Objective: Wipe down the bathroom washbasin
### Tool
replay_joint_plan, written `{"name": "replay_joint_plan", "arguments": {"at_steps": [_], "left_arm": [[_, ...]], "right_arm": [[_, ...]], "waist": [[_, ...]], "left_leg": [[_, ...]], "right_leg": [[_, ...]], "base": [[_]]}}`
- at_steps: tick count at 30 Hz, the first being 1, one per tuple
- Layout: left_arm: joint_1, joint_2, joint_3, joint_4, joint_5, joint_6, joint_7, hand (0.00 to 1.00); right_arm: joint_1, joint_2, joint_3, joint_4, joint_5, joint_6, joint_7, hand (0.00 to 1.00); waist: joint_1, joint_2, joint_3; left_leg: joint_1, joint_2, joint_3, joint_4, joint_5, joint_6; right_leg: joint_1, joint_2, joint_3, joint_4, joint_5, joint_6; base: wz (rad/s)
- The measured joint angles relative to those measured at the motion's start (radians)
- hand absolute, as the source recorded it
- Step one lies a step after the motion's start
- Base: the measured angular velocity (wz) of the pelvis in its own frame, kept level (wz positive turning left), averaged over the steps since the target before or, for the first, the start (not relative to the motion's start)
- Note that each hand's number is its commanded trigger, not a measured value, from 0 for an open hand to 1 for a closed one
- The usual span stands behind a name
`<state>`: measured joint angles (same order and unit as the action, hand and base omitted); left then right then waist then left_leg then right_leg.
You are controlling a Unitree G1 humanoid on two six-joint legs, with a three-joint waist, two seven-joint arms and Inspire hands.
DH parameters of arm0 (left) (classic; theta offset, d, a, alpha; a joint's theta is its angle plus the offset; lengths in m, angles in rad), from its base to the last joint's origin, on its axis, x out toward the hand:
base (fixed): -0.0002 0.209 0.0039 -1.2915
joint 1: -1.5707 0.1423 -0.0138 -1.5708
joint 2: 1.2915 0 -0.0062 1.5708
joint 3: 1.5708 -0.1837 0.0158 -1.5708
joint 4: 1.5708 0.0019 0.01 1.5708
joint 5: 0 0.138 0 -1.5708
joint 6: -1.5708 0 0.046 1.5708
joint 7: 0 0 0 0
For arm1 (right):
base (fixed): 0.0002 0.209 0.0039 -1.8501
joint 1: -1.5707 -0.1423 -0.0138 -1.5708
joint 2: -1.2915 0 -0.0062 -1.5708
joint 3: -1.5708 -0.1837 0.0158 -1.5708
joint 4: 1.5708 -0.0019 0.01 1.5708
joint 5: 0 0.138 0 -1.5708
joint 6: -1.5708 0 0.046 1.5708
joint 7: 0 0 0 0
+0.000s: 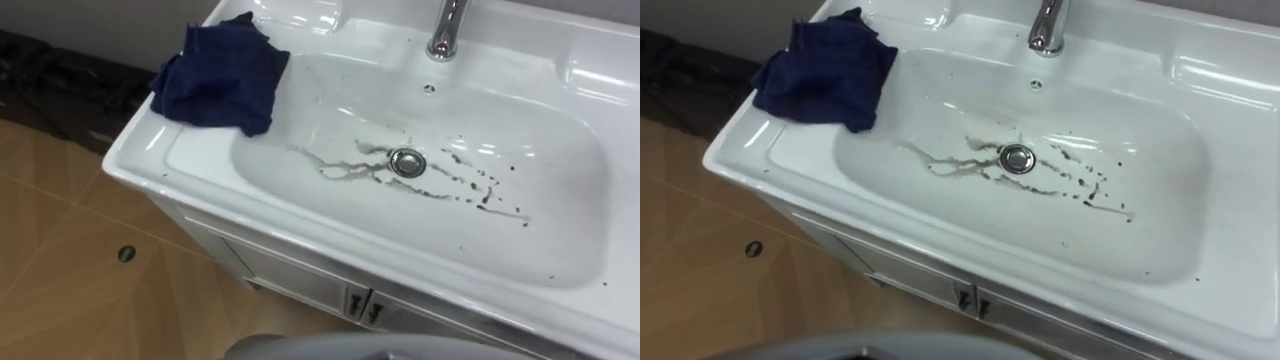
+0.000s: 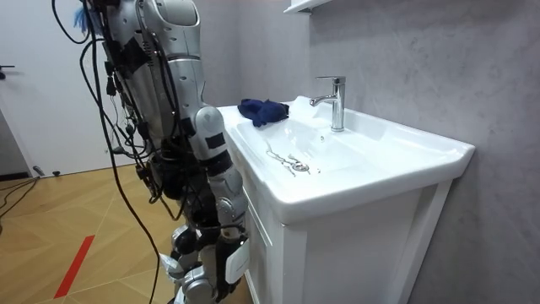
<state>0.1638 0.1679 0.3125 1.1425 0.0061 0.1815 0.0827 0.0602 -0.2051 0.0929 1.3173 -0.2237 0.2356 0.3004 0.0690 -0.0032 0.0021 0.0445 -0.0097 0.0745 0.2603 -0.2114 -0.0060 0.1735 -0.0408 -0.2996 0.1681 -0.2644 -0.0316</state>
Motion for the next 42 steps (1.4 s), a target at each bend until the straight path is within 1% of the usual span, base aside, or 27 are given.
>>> {"name": "replay_joint_plan", "arguments": {"at_steps": [2, 5, 7, 9, 11, 12, 13, 15, 16, 17, 19, 20, 21, 22, 23, 24, 26, 28, 29, 31, 32, 33, 34, 35, 37, 39, 42], "left_arm": [[-0.006, 0.000, 0.011, -0.022, -0.018, -0.014, 0.036, 0.00], [-0.003, 0.008, 0.080, -0.129, -0.046, -0.024, 0.102, 0.00], [-0.002, 0.017, 0.129, -0.204, -0.049, -0.072, 0.172, 0.00], [-0.007, 0.018, 0.165, -0.274, -0.055, -0.087, 0.222, 0.00], [-0.008, 0.019, 0.197, -0.410, -0.069, -0.109, 0.294, 0.00], [-0.008, 0.022, 0.199, -0.439, -0.085, -0.121, 0.313, 0.00], [-0.016, 0.031, 0.198, -0.481, -0.117, -0.147, 0.344, 0.00], [-0.018, 0.046, 0.198, -0.564, -0.157, -0.159, 0.392, 0.00], [-0.019, 0.057, 0.199, -0.621, -0.159, -0.173, 0.423, 0.00], [-0.020, 0.064, 0.198, -0.642, -0.159, -0.184, 0.437, 0.00], [-0.031, 0.091, 0.199, -0.755, -0.142, -0.193, 0.481, 0.00], [-0.038, 0.097, 0.200, -0.775, -0.129, -0.199, 0.490, 0.00], [-0.049, 0.106, 0.204, -0.820, -0.115, -0.218, 0.510, 0.00], [-0.058, 0.116, 0.204, -0.866, -0.099, -0.225, 0.527, 0.00], [-0.060, 0.119, 0.203, -0.894, -0.082, -0.225, 0.537, 0.00], [-0.060, 0.119, 0.201, -0.957, -0.051, -0.226, 0.548, 0.00], [-0.063, 0.121, 0.196, -1.024, 0.036, -0.238, 0.555, 0.00], [-0.071, 0.125, 0.193, -1.089, 0.125, -0.240, 0.556, 0.00], [-0.087, 0.125, 0.191, -1.114, 0.155, -0.241, 0.557, 0.00], [-0.094, 0.126, 0.173, -1.144, 0.189, -0.244, 0.557, 0.00], [-0.094, 0.126, 0.160, -1.152, 0.204, -0.245, 0.556, 0.00], [-0.095, 0.126, 0.134, -1.170, 0.231, -0.245, 0.555, 0.00], [-0.095, 0.126, 0.104, -1.188, 0.246, -0.246, 0.555, 0.00], [-0.095, 0.126, 0.090, -1.196, 0.250, -0.246, 0.555, 0.00], [-0.099, 0.126, 0.052, -1.203, 0.272, -0.257, 0.552, 0.00], [-0.112, 0.126, 0.035, -1.203, 0.275, -0.257, 0.553, 0.00], [-0.126, 0.126, -0.023, -1.210, 0.293, -0.257, 0.551, 0.00]], "right_arm": [[0.004, -0.011, -0.001, -0.001, 0.000, -0.012, 0.003, 0.00], [0.012, -0.030, -0.029, -0.009, 0.004, -0.035, 0.010, 0.00], [0.017, -0.036, -0.051, -0.009, 0.007, -0.045, 0.010, 0.00], [0.026, -0.039, -0.068, -0.009, 0.009, -0.052, 0.010, 0.00], [0.037, -0.043, -0.074, -0.009, 0.010, -0.070, 0.013, 0.00], [0.037, -0.044, -0.076, -0.009, 0.009, -0.074, 0.015, 0.00], [0.037, -0.050, -0.076, -0.008, 0.010, -0.084, 0.019, 0.00], [0.040, -0.055, -0.077, -0.006, 0.010, -0.097, 0.021, 0.00], [0.042, -0.055, -0.077, -0.007, 0.012, -0.105, 0.021, 0.00], [0.042, -0.056, -0.078, -0.007, 0.014, -0.107, 0.021, 0.00], [0.054, -0.058, -0.078, -0.012, 0.014, -0.120, 0.021, 0.00], [0.056, -0.058, -0.080, -0.011, 0.014, -0.122, 0.021, 0.00], [0.057, -0.059, -0.084, -0.012, 0.014, -0.127, 0.021, 0.00], [0.059, -0.059, -0.085, -0.013, 0.014, -0.130, 0.021, 0.00], [0.059, -0.059, -0.085, -0.013, 0.013, -0.130, 0.021, 0.00], [0.059, -0.059, -0.084, -0.013, 0.013, -0.132, 0.021, 0.00], [0.059, -0.061, -0.085, -0.010, 0.007, -0.135, 0.021, 0.00], [0.059, -0.066, -0.085, -0.007, 0.006, -0.140, 0.022, 0.00], [0.060, -0.066, -0.084, -0.005, 0.016, -0.142, 0.022, 0.00], [0.060, -0.065, -0.083, -0.001, 0.023, -0.144, 0.031, 0.00], [0.059, -0.065, -0.082, 0.000, 0.023, -0.145, 0.033, 0.00], [0.059, -0.062, -0.082, 0.003, 0.023, -0.147, 0.037, 0.00], [0.060, -0.062, -0.081, 0.004, 0.026, -0.147, 0.042, 0.00], [0.060, -0.062, -0.081, 0.005, 0.028, -0.148, 0.043, 0.00], [0.060, -0.062, -0.080, 0.005, 0.033, -0.148, 0.043, 0.00], [0.061, -0.062, -0.074, 0.007, 0.048, -0.148, 0.042, 0.00], [0.060, -0.062, -0.074, 0.022, 0.067, -0.149, 0.042, 0.00]], "waist": [[0.012, 0.007, -0.0027], [0.024, 0.010, -0.0025], [0.032, 0.017, -0.0030], [0.045, 0.021, -0.0040], [0.054, 0.026, -0.0041], [0.056, 0.027, -0.0043], [0.054, 0.032, -0.0042], [0.050, 0.035, -0.0049], [0.049, 0.035, -0.0048], [0.047, 0.035, -0.0049], [0.044, 0.037, -0.0055], [0.046, 0.037, -0.0055], [0.047, 0.038, -0.0054], [0.044, 0.040, -0.0047], [0.044, 0.041, -0.0043], [0.041, 0.041, -0.0042], [0.032, 0.045, -0.0022], [0.006, 0.051, 0.0029], [-0.007, 0.050, 0.0061], [-0.021, 0.050, 0.0066], [-0.033, 0.055, 0.0066], [-0.043, 0.054, 0.0046], [-0.055, 0.056, 0.0085], [-0.062, 0.057, 0.0095], [-0.079, 0.060, 0.0098], [-0.094, 0.059, 0.0100], [-0.121, 0.055, 0.0104]], "left_leg": [[-0.002, -0.003, -0.014, 0.000, 0.000, 0.000], [-0.012, -0.004, -0.026, 0.002, 0.000, 0.000], [-0.017, -0.005, -0.028, 0.008, 0.000, 0.000], [-0.016, -0.005, -0.027, 0.009, 0.000, 0.001], [-0.021, -0.004, -0.033, 0.009, 0.000, 0.001], [-0.024, -0.005, -0.035, 0.009, 0.000, 0.001], [-0.029, -0.005, -0.036, 0.009, 0.000, 0.001], [-0.030, -0.006, -0.038, 0.009, 0.000, 0.001], [-0.030, -0.006, -0.036, 0.008, 0.000, 0.001], [-0.030, -0.006, -0.036, 0.007, 0.000, 0.001], [-0.030, -0.007, -0.038, 0.008, 0.000, 0.001], [-0.029, -0.007, -0.037, 0.008, 0.000, 0.001], [-0.027, -0.007, -0.036, 0.008, 0.000, 0.001], [-0.023, -0.007, -0.035, 0.006, 0.000, 0.001], [-0.021, -0.007, -0.035, 0.006, 0.000, 0.001], [-0.020, -0.007, -0.035, 0.006, 0.000, 0.001], [-0.015, -0.006, -0.033, 0.005, 0.000, 0.001], [-0.015, -0.005, -0.031, 0.005, 0.000, 0.001], [-0.016, -0.005, -0.030, 0.005, 0.000, 0.001], [-0.017, -0.005, -0.030, 0.005, 0.000, 0.001], [-0.017, -0.006, -0.029, 0.005, 0.000, 0.001], [-0.016, -0.005, -0.028, 0.005, 0.000, 0.001], [-0.014, -0.004, -0.023, 0.005, 0.000, 0.001], [-0.014, -0.004, -0.023, 0.005, 0.000, 0.001], [-0.008, -0.002, -0.018, -0.003, 0.000, 0.001], [-0.002, -0.001, -0.012, -0.010, 0.000, 0.001], [0.009, 0.000, -0.002, -0.026, 0.000, 0.001]], "right_leg": [[0.001, -0.001, -0.008, 0.001, -0.001, 0.002], [-0.001, -0.001, -0.022, 0.001, -0.001, 0.002], [-0.002, -0.001, -0.028, 0.002, -0.001, 0.002], [-0.002, -0.002, -0.027, 0.003, -0.002, 0.002], [-0.009, -0.001, -0.028, 0.006, -0.002, 0.002], [-0.012, -0.001, -0.029, 0.007, -0.002, 0.002], [-0.017, -0.001, -0.029, 0.008, -0.001, 0.003], [-0.017, -0.002, -0.028, 0.007, -0.001, 0.003], [-0.019, -0.002, -0.026, 0.007, -0.001, 0.003], [-0.019, -0.002, -0.026, 0.006, -0.001, 0.003], [-0.019, -0.002, -0.026, 0.006, -0.001, 0.003], [-0.018, -0.002, -0.026, 0.006, -0.001, 0.003], [-0.016, -0.002, -0.025, 0.006, -0.001, 0.003], [-0.014, -0.002, -0.019, 0.005, -0.001, 0.003], [-0.013, -0.001, -0.017, 0.004, -0.001, 0.003], [-0.012, -0.001, -0.014, 0.004, -0.001, 0.003], [-0.010, -0.001, -0.008, 0.004, 0.000, 0.003], [-0.011, -0.001, -0.006, 0.004, 0.000, 0.003], [-0.011, -0.001, -0.006, 0.003, 0.000, 0.003], [-0.011, -0.001, -0.006, 0.003, 0.000, 0.003], [-0.011, -0.001, -0.005, 0.002, 0.000, 0.003], [-0.011, 0.000, -0.003, 0.003, 0.000, 0.003], [-0.011, 0.000, 0.002, 0.002, 0.001, 0.003], [-0.011, 0.000, 0.002, 0.002, 0.002, 0.003], [-0.014, 0.003, 0.018, 0.004, 0.004, 0.002], [-0.014, 0.004, 0.030, 0.003, 0.004, 0.001], [-0.014, 0.006, 0.046, 0.003, 0.005, 0.002]], "base": [[0.16], [0.14], [0.06], [0.00], [0.00], [0.00], [0.04], [0.00], [-0.03], [-0.04], [0.00], [0.00], [-0.06], [-0.09], [-0.10], [-0.11], [-0.07], [0.00], [0.00], [0.00], [0.00], [-0.05], [-0.05], [-0.10], [-0.17], [-0.21], [-0.13]]}}
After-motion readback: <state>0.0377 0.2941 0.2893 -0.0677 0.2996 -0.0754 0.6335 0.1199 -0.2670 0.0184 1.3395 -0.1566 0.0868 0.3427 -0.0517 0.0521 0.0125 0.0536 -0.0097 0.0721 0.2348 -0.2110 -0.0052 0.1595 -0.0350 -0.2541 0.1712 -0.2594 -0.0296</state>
